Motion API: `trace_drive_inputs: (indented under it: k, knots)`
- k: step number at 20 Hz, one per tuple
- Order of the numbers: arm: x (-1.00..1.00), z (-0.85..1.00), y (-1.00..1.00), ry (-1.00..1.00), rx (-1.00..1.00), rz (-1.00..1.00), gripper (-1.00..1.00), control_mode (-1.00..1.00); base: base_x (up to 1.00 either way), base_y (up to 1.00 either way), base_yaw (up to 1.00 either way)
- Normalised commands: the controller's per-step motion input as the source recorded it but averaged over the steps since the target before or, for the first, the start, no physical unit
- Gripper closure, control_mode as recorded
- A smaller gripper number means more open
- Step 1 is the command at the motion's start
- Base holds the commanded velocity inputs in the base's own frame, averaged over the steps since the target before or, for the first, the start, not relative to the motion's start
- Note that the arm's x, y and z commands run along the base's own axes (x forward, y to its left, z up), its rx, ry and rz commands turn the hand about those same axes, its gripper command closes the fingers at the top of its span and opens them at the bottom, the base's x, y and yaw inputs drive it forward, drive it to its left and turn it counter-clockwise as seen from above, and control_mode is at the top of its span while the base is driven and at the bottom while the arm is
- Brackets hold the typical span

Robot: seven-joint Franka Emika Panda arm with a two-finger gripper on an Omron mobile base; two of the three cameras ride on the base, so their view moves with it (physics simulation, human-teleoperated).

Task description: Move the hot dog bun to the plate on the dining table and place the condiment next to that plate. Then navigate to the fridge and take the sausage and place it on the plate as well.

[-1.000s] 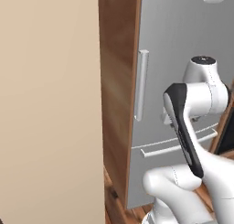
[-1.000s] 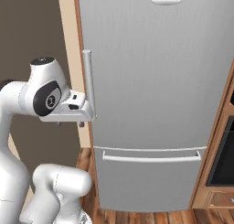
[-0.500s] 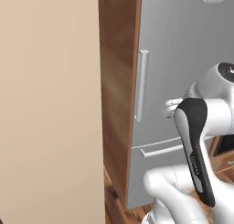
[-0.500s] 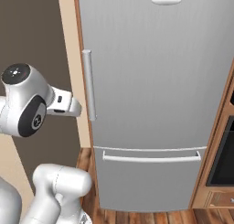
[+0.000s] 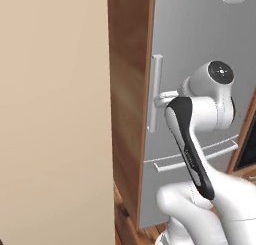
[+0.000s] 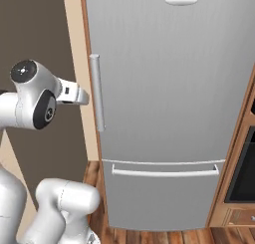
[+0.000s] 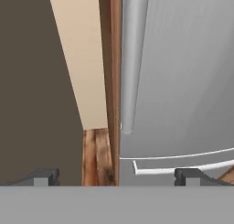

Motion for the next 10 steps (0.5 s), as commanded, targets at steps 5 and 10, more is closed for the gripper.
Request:
trace_drive_inputs:
  k: [5,10]
  knots:
    - [0.79,0.05,-0.04,0.0,0.0,0.0,-1.0,-1.0,0.0,0.0,0.0]
    - [0.81,0.0,-0.1,0.0,0.0,0.0,-1.0,-1.0,0.0,0.0,0.0]
